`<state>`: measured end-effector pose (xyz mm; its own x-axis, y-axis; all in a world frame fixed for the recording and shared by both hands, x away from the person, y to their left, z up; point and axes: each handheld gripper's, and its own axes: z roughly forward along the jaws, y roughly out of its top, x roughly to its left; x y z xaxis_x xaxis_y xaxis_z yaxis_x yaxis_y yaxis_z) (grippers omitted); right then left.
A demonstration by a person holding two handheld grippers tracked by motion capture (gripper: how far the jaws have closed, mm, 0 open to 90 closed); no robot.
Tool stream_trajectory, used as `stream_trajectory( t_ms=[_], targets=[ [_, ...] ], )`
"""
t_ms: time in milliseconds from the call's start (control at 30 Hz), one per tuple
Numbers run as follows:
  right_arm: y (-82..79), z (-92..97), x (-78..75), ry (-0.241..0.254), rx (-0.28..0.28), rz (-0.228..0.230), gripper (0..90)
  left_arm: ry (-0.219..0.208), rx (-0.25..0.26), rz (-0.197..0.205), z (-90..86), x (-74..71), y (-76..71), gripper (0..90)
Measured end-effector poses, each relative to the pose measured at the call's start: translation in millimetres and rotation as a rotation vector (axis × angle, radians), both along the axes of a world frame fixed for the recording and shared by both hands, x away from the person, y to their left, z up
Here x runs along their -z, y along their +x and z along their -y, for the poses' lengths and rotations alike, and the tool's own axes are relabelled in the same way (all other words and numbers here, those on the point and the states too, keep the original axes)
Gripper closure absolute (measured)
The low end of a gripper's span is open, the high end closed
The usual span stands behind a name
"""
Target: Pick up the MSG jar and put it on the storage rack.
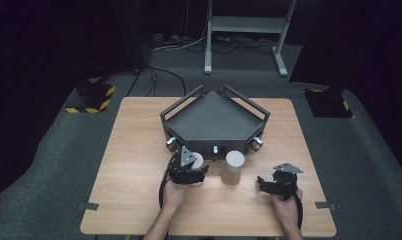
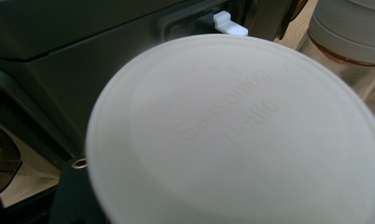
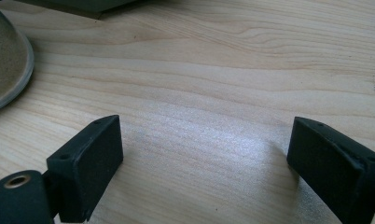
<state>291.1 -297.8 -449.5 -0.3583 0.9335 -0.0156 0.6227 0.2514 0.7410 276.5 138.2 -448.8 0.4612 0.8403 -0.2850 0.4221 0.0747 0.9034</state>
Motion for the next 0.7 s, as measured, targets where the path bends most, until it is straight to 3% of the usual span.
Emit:
stream_trajectory(
  t_ms=[700],
  targets=[
    [0.0, 0.0, 0.0, -0.001, 0.000, 0.000, 10.3, 0.000, -0.001, 0.009, 0.1, 1.1, -0.4, 35.4]
  ],
)
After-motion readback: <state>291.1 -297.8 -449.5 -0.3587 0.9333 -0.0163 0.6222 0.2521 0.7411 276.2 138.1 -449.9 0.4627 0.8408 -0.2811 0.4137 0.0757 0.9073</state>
